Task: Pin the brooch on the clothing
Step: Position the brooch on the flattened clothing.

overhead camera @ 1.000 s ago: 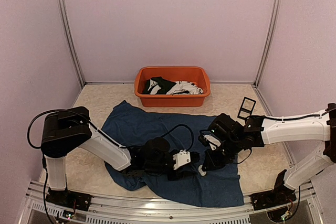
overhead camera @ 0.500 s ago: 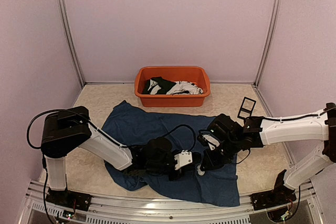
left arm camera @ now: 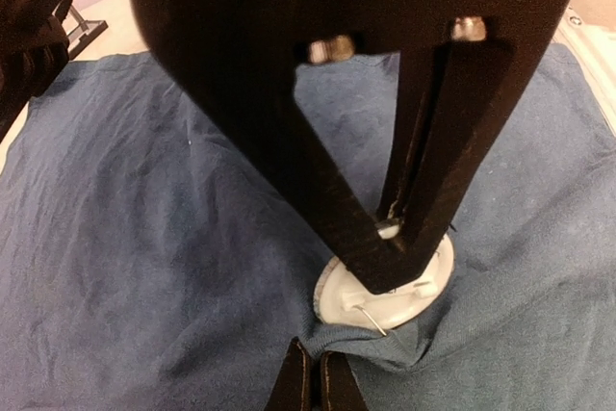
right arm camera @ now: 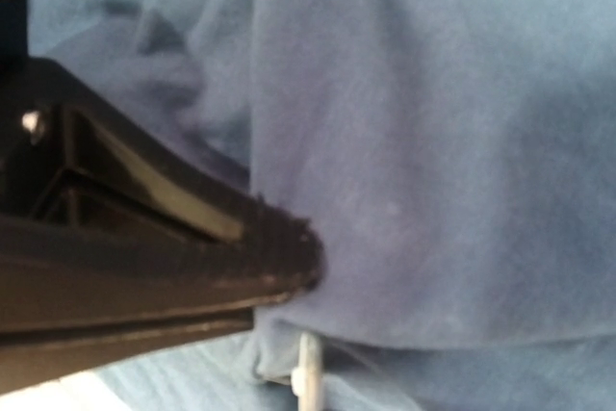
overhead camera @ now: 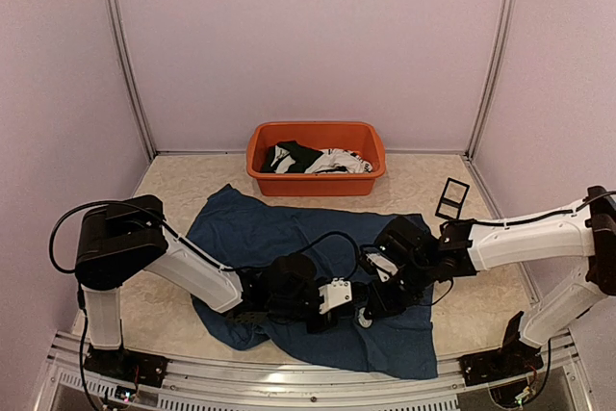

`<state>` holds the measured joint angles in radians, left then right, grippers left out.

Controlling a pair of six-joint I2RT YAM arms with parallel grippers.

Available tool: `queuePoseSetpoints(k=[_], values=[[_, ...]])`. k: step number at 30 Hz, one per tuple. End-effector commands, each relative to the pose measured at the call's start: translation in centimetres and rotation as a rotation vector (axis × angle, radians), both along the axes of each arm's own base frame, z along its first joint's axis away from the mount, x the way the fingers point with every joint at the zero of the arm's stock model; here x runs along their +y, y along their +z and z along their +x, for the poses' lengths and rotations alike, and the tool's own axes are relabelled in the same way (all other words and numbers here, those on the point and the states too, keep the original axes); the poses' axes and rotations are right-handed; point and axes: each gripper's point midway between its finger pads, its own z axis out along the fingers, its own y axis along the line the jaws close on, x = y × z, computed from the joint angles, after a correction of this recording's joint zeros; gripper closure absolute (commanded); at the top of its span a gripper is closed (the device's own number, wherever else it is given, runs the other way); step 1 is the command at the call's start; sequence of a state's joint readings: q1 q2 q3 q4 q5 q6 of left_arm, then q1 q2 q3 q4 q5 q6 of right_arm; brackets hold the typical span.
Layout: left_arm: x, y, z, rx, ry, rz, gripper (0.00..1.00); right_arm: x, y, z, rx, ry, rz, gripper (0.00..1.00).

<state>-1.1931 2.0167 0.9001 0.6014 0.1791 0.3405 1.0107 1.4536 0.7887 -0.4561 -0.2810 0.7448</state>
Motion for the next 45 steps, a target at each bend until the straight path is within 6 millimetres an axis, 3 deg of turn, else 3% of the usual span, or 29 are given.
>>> queuePoseSetpoints(k=[1,9,21,24,40,45], values=[[-1.1,2.4,1.1,-0.041,0.041,-0.077,1.00,2.6,0.6,-2.0,0.032,0.092,0.088,1.00],[-1.0,2.9,0.7,-0.039,0.027,-0.093,1.00,4.0,0.0,-2.4,0.048,0.127,0.098,1.00],[-0.9,3.7,-0.5,0.004,0.005,-0.136,1.00,7.7,1.2,-2.7,0.044,0.222,0.208,1.00],[-0.8,4.3,-0.6,0.014,0.014,-0.172,1.00,7.9,0.8,-3.3,0.063,0.241,0.226,1.00],[-1.0,5.7,-2.1,0.096,-0.040,-0.270,1.00,6.9,6.1,-2.9,-0.112,0.240,0.404,1.00],[-1.3,5.8,-2.1,0.106,-0.043,-0.274,1.00,7.2,6.0,-3.3,-0.095,0.253,0.427,1.00]])
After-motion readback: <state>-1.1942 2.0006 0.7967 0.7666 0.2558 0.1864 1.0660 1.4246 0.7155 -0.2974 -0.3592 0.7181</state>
